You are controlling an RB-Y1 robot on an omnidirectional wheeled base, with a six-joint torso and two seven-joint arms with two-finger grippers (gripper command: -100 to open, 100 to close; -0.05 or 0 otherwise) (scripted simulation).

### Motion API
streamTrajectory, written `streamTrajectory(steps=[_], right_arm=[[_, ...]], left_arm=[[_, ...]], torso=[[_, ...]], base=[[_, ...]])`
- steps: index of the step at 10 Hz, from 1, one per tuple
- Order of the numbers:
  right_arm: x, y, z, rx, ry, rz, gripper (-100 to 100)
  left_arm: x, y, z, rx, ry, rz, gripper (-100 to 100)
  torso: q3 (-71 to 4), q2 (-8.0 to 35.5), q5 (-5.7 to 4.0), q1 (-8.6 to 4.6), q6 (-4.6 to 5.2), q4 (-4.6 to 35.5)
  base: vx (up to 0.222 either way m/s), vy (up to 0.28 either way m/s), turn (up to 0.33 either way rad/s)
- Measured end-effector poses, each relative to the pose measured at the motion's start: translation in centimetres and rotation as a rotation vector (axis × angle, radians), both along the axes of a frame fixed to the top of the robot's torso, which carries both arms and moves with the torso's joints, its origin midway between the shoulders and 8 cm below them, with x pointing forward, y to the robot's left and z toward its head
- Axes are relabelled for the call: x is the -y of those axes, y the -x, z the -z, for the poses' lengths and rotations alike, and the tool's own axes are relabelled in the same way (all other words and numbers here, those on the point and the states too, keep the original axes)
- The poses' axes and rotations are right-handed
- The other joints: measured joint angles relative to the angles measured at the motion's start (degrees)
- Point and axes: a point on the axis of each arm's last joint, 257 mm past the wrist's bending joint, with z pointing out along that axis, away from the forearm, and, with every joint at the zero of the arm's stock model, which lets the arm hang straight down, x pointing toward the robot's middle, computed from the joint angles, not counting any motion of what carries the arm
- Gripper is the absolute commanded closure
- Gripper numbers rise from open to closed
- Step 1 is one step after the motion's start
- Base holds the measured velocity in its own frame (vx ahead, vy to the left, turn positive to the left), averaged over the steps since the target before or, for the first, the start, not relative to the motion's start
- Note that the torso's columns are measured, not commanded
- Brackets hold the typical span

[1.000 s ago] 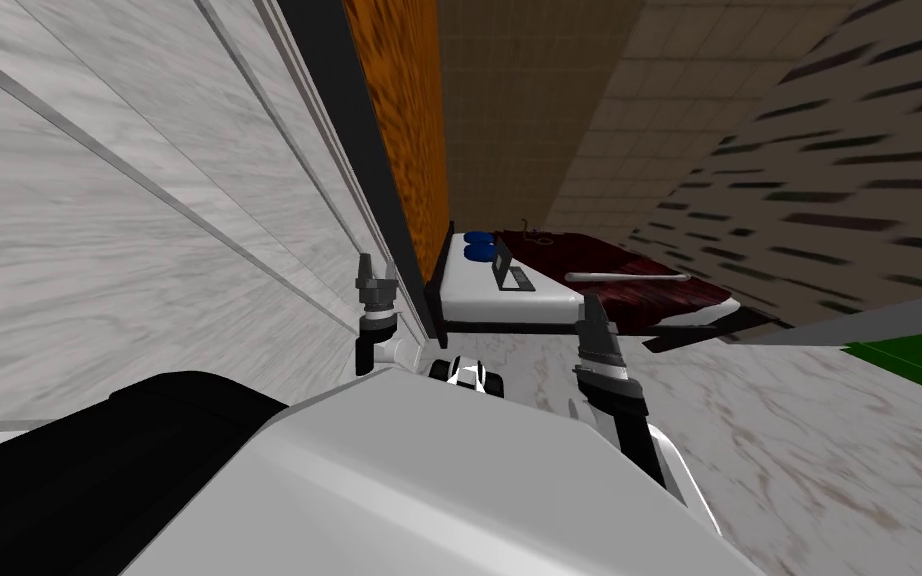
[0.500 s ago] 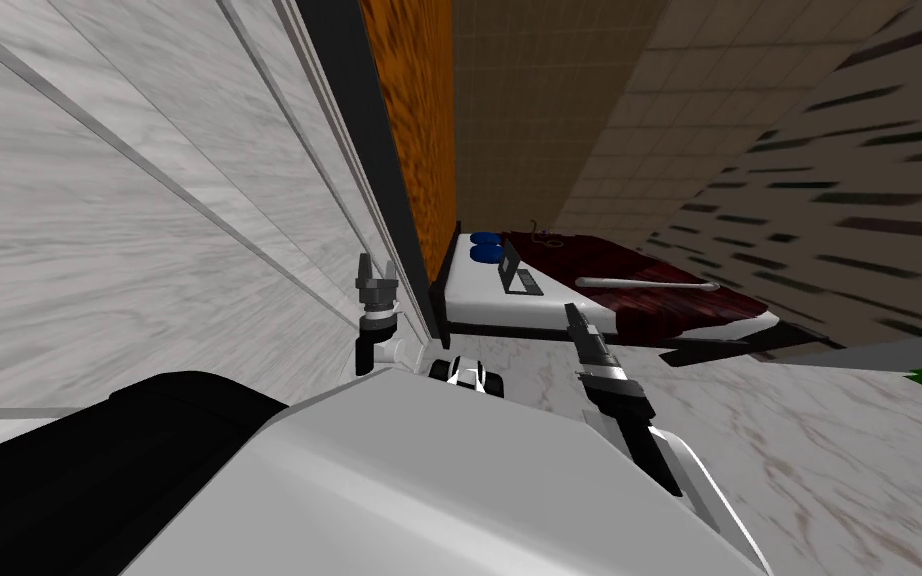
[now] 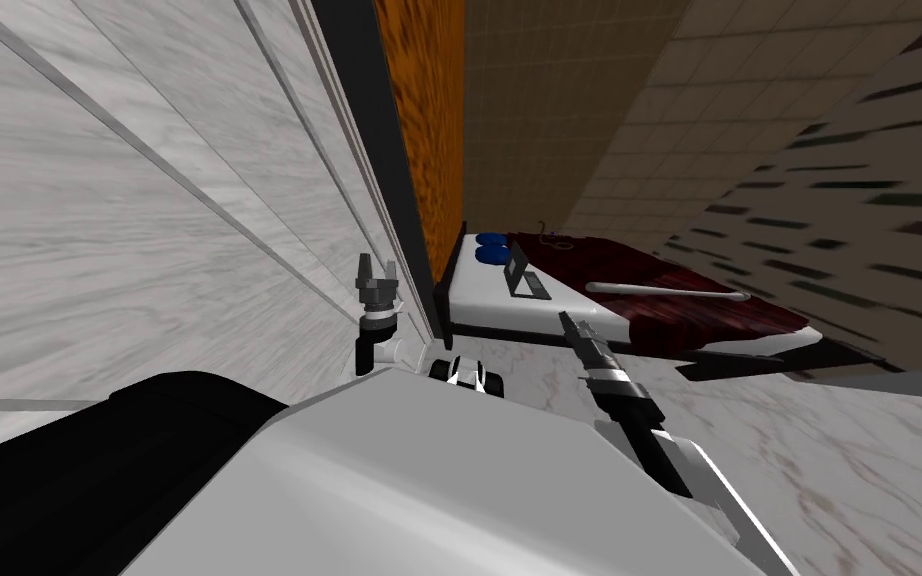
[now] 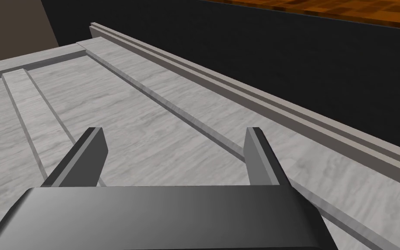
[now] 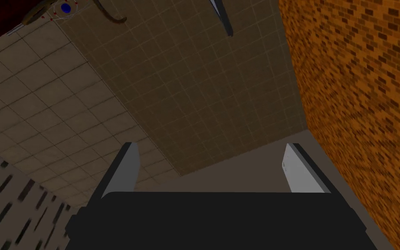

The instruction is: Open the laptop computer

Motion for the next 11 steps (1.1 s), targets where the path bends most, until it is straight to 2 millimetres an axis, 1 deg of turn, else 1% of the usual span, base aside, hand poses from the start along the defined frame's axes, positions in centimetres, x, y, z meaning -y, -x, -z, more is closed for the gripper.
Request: streamTrajectory(steps=[1, 3, 4, 6, 8, 11], right_arm=[[0.9, 0.1, 1.3, -0.04, 0.063, 0.018, -100], [2.0, -0.1, 2.5, -0.089, 0.153, 0.044, -100], [3.2, 0.1, 3.6, -0.126, 0.218, 0.065, -100], [4.6, 0.2, 4.6, -0.169, 0.308, 0.089, -100], [6.1, 0.7, 5.3, -0.207, 0.387, 0.113, -100], [8.1, 0.7, 6.3, -0.252, 0.49, 0.15, -100]], left_arm=[[0.0, 0.0, 0.0, 0.0, 0.0, 0.0, 0], [0.0, 0.0, 0.0, 0.0, 0.0, 0.0, 0], [0.0, 0.0, 0.0, 0.0, 0.0, 0.0, 0], [0.0, 0.0, 0.0, 0.0, 0.0, 0.0, 0], [0.0, 0.0, 0.0, 0.0, 0.0, 0.0, 0], [0.0, 0.0, 0.0, 0.0, 0.0, 0.0, 0]], torso=[[-0.01, -0.03, -0.01, 0.0, -0.01, -0.01], [0.0, 0.0, 0.0, 0.0, 0.0, 0.0], [-0.02, -0.03, 0.0, 0.02, -0.01, -0.01], [0.0, 0.0, 0.0, 0.01, 0.0, 0.0], [0.0, 0.0, 0.0, 0.0, -0.01, 0.0], [-0.01, -0.01, 0.0, 0.0, 0.03, 0.0]], base=[[0.027, 0.006, 0.055], [0.029, 0.014, 0.157], [0.027, 0.01, 0.073], [0.021, 0.013, 0.094], [0.02, 0.011, 0.114], [0.023, 0.013, 0.119]])
